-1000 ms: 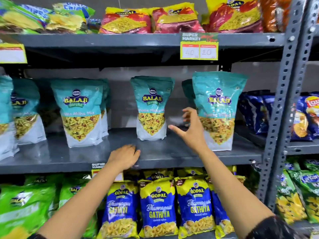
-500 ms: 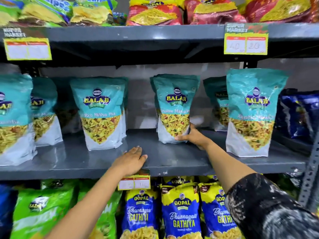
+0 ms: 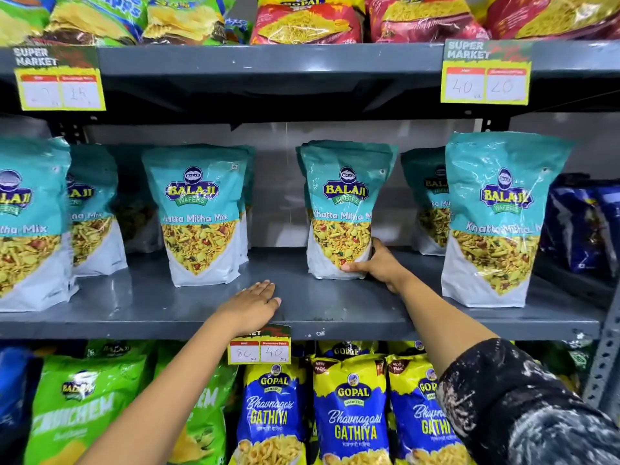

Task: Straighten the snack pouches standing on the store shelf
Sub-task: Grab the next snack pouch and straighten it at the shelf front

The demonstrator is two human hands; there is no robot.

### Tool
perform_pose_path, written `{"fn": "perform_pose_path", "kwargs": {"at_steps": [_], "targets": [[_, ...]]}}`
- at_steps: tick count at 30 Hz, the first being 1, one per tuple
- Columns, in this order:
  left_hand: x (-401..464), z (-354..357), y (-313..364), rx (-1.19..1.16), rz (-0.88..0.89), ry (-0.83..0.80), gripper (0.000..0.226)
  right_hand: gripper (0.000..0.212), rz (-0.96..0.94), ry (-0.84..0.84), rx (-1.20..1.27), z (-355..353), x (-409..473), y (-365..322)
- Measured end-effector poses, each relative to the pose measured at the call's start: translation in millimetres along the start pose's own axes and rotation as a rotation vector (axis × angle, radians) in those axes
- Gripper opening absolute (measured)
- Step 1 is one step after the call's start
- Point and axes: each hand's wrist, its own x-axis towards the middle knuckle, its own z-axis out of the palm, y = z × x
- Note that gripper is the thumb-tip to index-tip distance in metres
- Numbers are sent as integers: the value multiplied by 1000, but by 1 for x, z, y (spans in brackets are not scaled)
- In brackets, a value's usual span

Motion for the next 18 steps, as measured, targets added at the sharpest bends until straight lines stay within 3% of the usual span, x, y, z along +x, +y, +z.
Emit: {"fn": "perform_pose_path", "kwargs": {"at_steps": [11, 14, 18], "targets": [[-4, 0, 4, 19, -30, -2, 58, 122, 25, 43, -136, 5, -46, -13], [-2, -1, 3, 17, -38, -1, 58, 119, 18, 18, -163, 6, -56, -15], [-5, -2, 4, 15, -34, 0, 59, 101, -4, -5, -161, 8, -75, -17]]}}
